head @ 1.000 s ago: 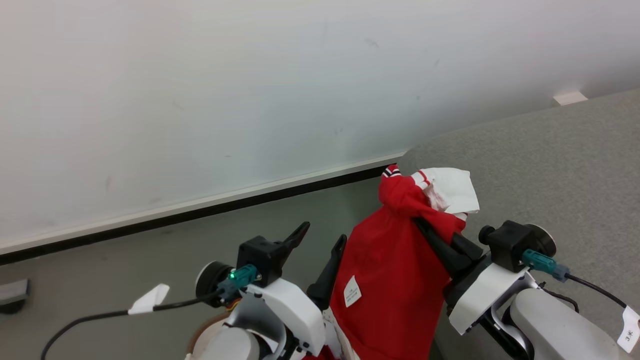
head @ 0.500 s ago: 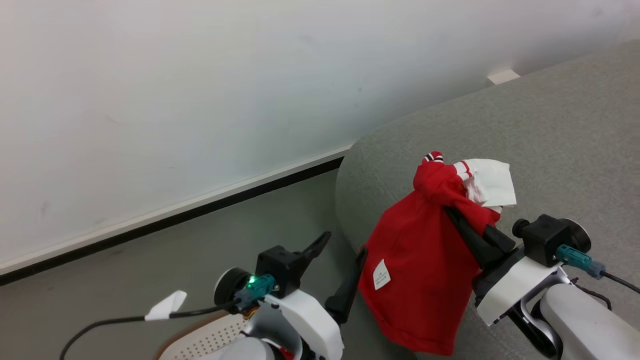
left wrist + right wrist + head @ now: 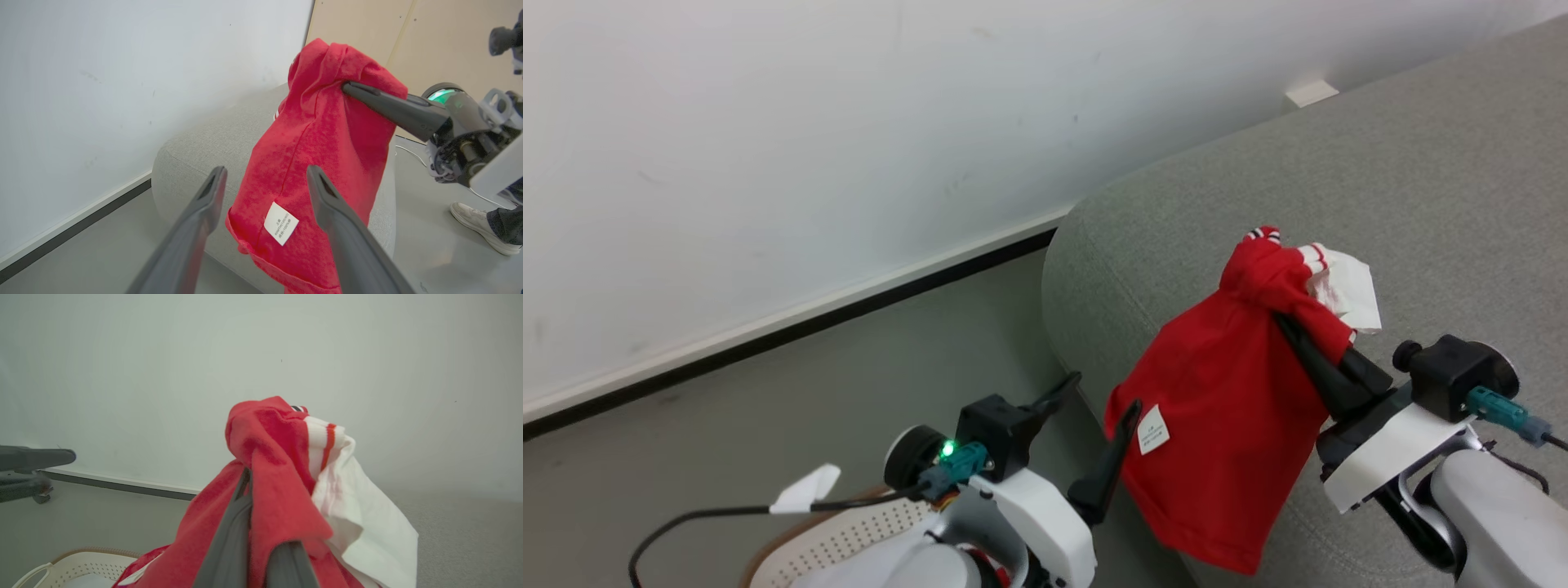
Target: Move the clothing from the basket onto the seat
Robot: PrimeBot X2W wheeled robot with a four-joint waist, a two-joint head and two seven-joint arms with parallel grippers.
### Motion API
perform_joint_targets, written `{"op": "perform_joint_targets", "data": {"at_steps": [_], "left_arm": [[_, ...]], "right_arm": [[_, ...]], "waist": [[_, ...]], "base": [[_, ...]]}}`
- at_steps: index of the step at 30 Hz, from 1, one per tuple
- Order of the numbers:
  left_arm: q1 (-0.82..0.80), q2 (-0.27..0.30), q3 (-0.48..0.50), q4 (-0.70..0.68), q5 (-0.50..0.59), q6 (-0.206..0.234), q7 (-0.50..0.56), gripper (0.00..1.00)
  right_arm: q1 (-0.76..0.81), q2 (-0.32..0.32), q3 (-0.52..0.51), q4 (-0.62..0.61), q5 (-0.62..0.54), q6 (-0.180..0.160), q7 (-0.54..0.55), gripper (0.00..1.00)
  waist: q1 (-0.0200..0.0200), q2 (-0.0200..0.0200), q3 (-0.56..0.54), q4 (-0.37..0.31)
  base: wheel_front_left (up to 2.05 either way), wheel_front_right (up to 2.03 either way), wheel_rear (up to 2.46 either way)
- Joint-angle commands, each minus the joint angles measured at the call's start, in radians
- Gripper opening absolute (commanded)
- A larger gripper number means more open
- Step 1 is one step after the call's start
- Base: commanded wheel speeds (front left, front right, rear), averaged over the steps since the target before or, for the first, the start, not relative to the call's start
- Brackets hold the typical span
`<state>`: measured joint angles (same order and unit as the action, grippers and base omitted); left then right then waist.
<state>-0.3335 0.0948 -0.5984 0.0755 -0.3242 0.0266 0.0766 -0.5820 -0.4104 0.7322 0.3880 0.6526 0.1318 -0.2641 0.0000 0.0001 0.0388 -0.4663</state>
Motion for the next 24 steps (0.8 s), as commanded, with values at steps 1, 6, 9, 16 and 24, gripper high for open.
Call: {"op": "perform_joint_targets", "data": {"at_steps": [1, 6, 9, 16, 24], "left_arm": [[-0.027, 0.011, 0.001, -0.011, 0.014, -0.002, 0.008, 1.00], [-0.113, 0.038, 0.005, -0.047, 0.040, -0.018, 0.046, 1.00], [-0.185, 0.051, 0.008, -0.072, 0.053, -0.037, 0.071, 1.00], [-0.367, 0.062, 0.003, -0.114, 0.096, -0.078, 0.125, 1.00], [-0.495, 0.047, -0.004, -0.112, 0.109, -0.100, 0.135, 1.00]], "right_arm": [[-0.010, -0.005, -0.024, -0.008, -0.002, -0.002, 0.000, 0.00], [-0.055, 0.013, -0.125, -0.023, -0.024, -0.002, 0.000, 0.00], [-0.100, 0.016, -0.197, -0.024, -0.036, -0.002, 0.000, 0.00], [-0.273, -0.008, -0.330, 0.038, -0.052, -0.002, 0.000, 0.00], [-0.529, -0.120, -0.459, 0.229, -0.075, -0.002, 0.004, 0.00]], "waist": [[0.0000, -0.0001, 0.046, 0.010], [0.0000, -0.0001, 0.178, 0.040], [0.0000, -0.0001, 0.268, 0.063], [0.0000, -0.0001, 0.480, 0.120], [0.0000, -0.0001, 0.621, 0.183]], "base": [[0.00, 0.00, 0.00], [0.00, 0.00, 0.00], [0.00, 0.00, 0.00], [0.00, 0.00, 0.00], [0.00, 0.00, 0.00]]}}
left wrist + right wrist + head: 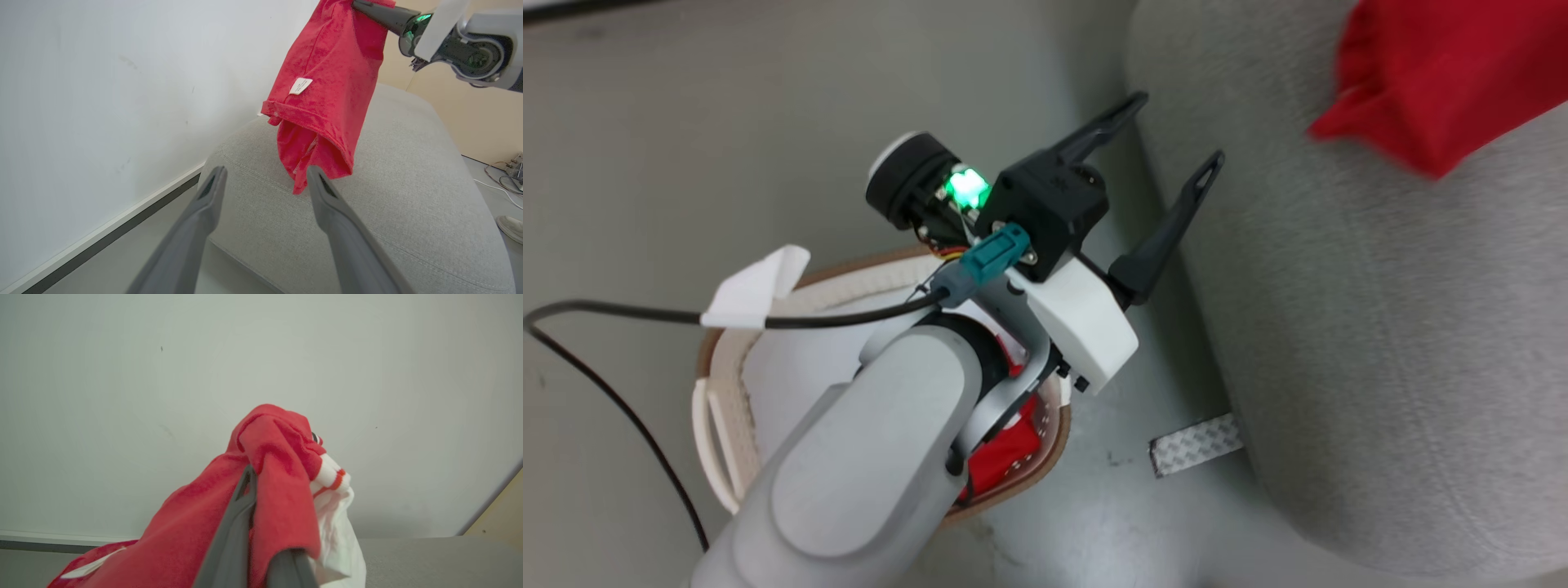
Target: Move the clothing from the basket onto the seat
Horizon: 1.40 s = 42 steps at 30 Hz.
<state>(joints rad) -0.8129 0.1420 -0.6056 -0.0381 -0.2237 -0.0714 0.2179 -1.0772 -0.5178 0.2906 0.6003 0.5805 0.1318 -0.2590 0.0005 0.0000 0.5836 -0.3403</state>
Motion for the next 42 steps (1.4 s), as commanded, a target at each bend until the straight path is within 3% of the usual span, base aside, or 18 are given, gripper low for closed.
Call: {"op": "perform_joint_targets", "data": {"at_steps": [1, 7, 15, 16, 18, 19, 26, 34, 42], "left_arm": [[-0.022, -0.002, 0.004, 0.004, 0.006, -0.002, -0.009, 1.00], [-0.021, 0.003, 0.006, 0.015, 0.003, 0.008, -0.023, 1.00], [0.020, 0.014, -0.004, 0.029, -0.006, 0.016, -0.039, 1.00], [0.025, 0.016, -0.004, 0.031, -0.008, 0.019, -0.041, 1.00], [0.032, 0.019, -0.003, 0.036, -0.011, 0.024, -0.041, 1.00], [0.033, 0.021, -0.002, 0.038, -0.011, 0.027, -0.040, 1.00], [0.057, 0.049, 0.024, 0.064, -0.020, 0.045, -0.063, 1.00], [0.186, 0.086, 0.096, 0.119, -0.075, 0.103, -0.145, 1.00], [0.341, 0.112, 0.170, 0.176, -0.126, 0.162, -0.251, 1.00]], "right_arm": [[-0.061, -0.025, -0.037, 0.041, 0.000, -0.002, 0.001, 0.00], [-0.168, -0.104, -0.170, 0.225, -0.062, -0.002, 0.003, 0.00], [-0.099, -0.023, -0.280, 0.456, -0.138, -0.002, -0.007, 0.00], [-0.089, -0.007, -0.298, 0.478, -0.142, -0.002, -0.006, 0.07], [-0.062, 0.028, -0.328, 0.511, -0.162, -0.002, -0.006, 0.43], [-0.049, 0.046, -0.339, 0.524, -0.171, -0.002, -0.006, 1.00], [0.041, 0.133, -0.421, 0.449, -0.247, -0.002, -0.005, 1.00], [0.240, 0.230, -0.450, 0.173, -0.362, -0.002, -0.005, 1.00], [0.448, 0.294, -0.436, -0.065, -0.402, -0.002, -0.005, 1.00]], "waist": [[-0.0005, 0.0000, 0.087, 0.065], [-0.0005, 0.0000, 0.137, 0.103], [-0.0005, 0.0000, 0.131, 0.123], [-0.0005, 0.0000, 0.127, 0.123], [-0.0005, 0.0000, 0.117, 0.122], [-0.0005, 0.0000, 0.114, 0.122], [-0.0005, 0.0000, 0.044, 0.097], [-0.0005, 0.0000, -0.117, 0.087], [-0.0005, 0.0000, -0.272, 0.116]], "base": [[0.00, 0.00, 0.00], [0.00, 0.00, 0.00], [0.00, 0.00, 0.00], [0.00, 0.00, 0.00], [0.00, 0.00, 0.00], [0.00, 0.00, 0.00], [0.00, 0.00, 0.00], [0.00, 0.00, 0.00], [0.00, 0.00, 0.00]]}}
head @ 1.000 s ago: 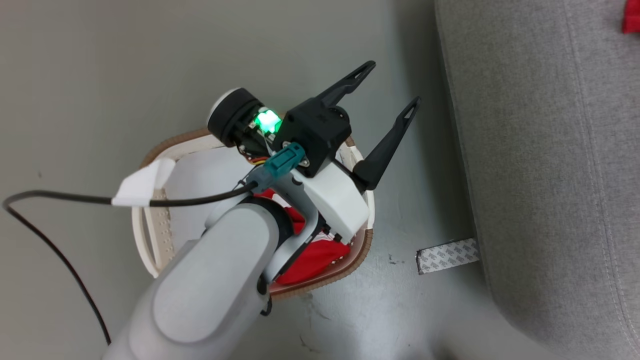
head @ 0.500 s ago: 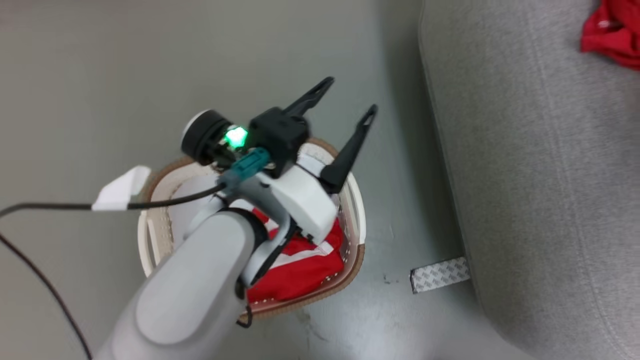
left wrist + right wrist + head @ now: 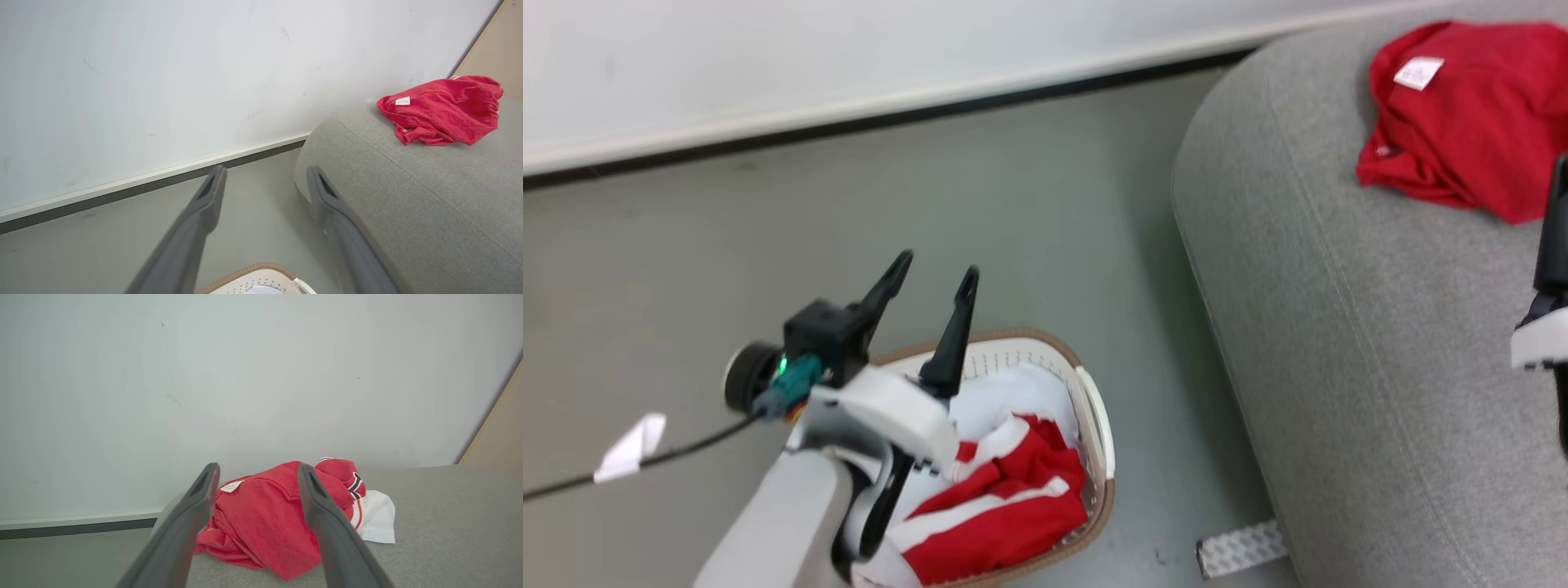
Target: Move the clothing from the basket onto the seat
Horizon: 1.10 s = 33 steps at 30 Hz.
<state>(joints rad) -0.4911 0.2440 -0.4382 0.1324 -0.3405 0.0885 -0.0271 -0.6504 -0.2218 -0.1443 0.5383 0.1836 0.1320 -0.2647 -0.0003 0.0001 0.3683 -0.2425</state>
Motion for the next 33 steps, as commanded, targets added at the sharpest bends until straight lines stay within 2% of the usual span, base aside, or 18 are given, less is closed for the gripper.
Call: {"op": "perform_joint_targets", "data": {"at_steps": [1, 7, 14, 22, 29, 33], "left_arm": [[0.036, 0.011, 0.007, 0.015, -0.014, 0.008, -0.023, 1.00], [0.137, -0.003, 0.042, 0.076, -0.049, 0.035, -0.116, 1.00], [0.250, -0.002, 0.076, 0.143, -0.075, 0.064, -0.199, 1.00], [0.357, 0.008, 0.117, 0.168, -0.081, 0.071, -0.232, 1.00], [0.415, -0.020, 0.180, 0.135, -0.047, 0.080, -0.238, 1.00], [0.456, -0.039, 0.229, 0.111, -0.018, 0.070, -0.238, 1.00]], "right_arm": [[0.043, -0.002, -0.001, -0.024, -0.008, -0.003, 0.000, 1.00], [0.184, 0.021, 0.012, -0.122, -0.032, -0.002, 0.001, 1.00], [0.345, 0.082, 0.050, -0.192, -0.050, -0.002, 0.001, 1.00], [0.460, 0.127, 0.115, -0.187, -0.050, -0.003, 0.001, 1.00], [0.501, 0.155, 0.178, -0.158, -0.040, -0.003, 0.001, 1.00], [0.522, 0.167, 0.203, -0.142, -0.026, -0.003, 0.001, 1.00]], "waist": [[0.0003, -0.0001, -0.078, 0.025], [0.0003, -0.0001, -0.187, 0.074], [0.0003, -0.0001, -0.296, 0.118], [0.0003, -0.0001, -0.355, 0.136], [0.0003, -0.0001, -0.369, 0.138], [0.0003, -0.0001, -0.378, 0.135]], "base": [[0.00, 0.00, 0.00], [0.00, 0.00, 0.00], [0.00, 0.00, 0.00], [0.00, 0.00, 0.00], [0.00, 0.00, 0.00], [0.00, 0.00, 0.00]]}}
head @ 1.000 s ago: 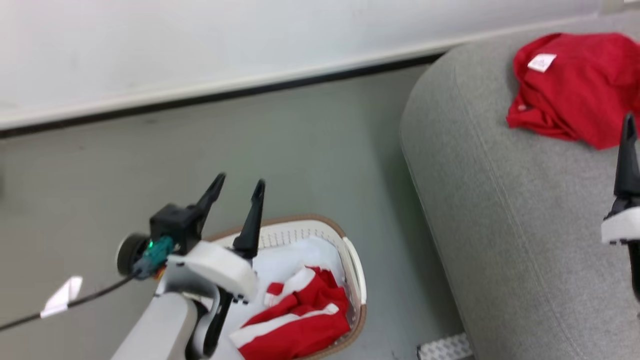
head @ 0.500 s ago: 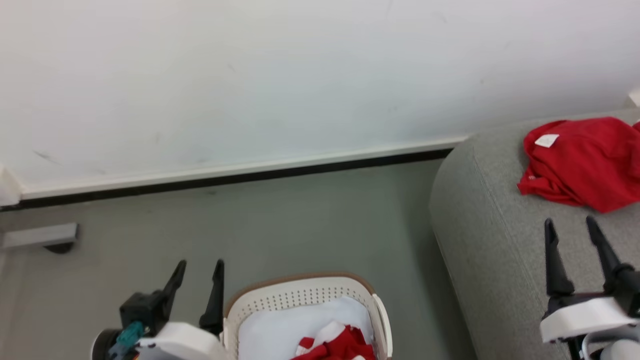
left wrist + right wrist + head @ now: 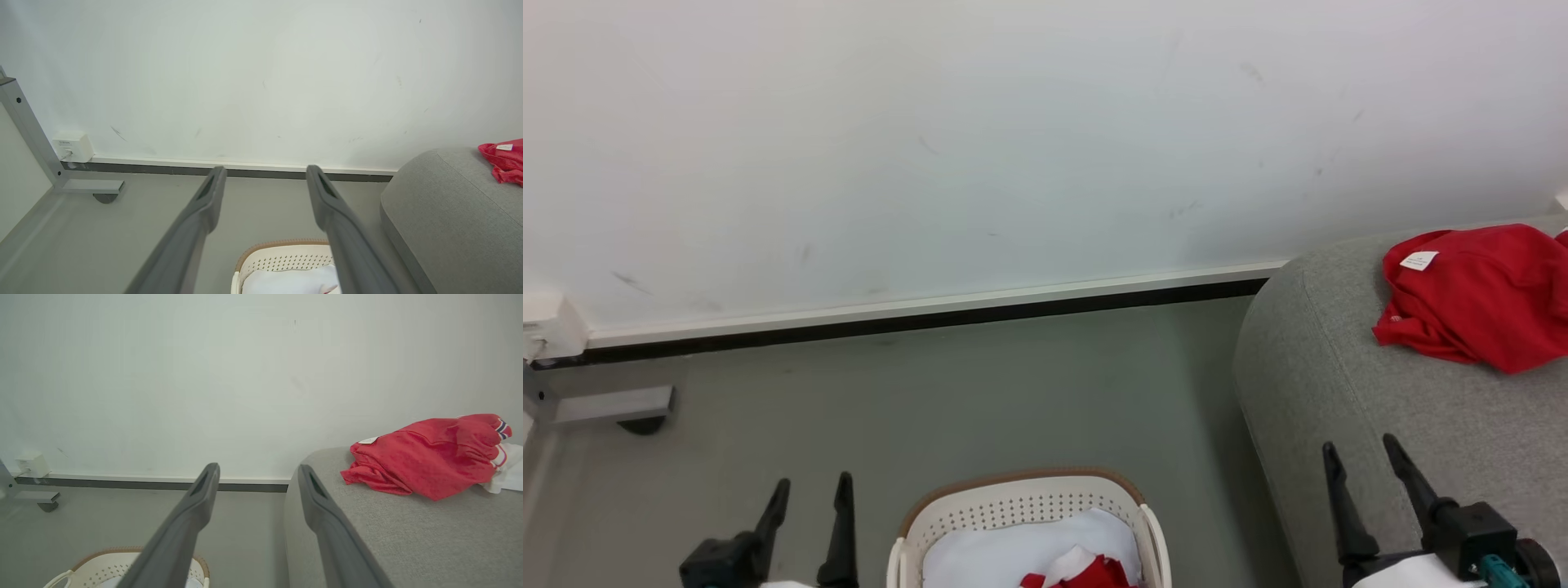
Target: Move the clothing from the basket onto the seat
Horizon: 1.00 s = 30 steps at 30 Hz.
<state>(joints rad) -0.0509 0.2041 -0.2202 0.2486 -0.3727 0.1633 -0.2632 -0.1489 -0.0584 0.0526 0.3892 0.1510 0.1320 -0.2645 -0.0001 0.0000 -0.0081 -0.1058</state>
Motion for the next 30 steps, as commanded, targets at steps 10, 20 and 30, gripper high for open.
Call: {"op": "perform_joint_targets", "data": {"at_steps": [10, 20, 30], "left_arm": [[0.076, -0.049, 0.098, -0.025, 0.073, -0.045, -0.001, 1.00], [0.078, -0.081, 0.136, -0.013, 0.112, -0.081, -0.001, 1.00], [0.065, -0.100, 0.165, -0.004, 0.147, -0.111, -0.002, 1.00]], "right_arm": [[0.041, 0.008, 0.059, 0.029, 0.036, -0.003, 0.000, 1.00], [0.020, 0.008, 0.064, 0.039, 0.050, -0.003, 0.000, 1.00], [0.008, 0.008, 0.060, 0.045, 0.046, -0.003, 0.000, 1.00]], "waist": [[0.0001, 0.0000, -0.011, -0.006], [0.0001, 0.0000, -0.007, -0.003], [0.0001, 0.0000, -0.003, -0.003]], "base": [[0.00, 0.00, 0.00], [0.00, 0.00, 0.00], [0.00, 0.00, 0.00]]}}
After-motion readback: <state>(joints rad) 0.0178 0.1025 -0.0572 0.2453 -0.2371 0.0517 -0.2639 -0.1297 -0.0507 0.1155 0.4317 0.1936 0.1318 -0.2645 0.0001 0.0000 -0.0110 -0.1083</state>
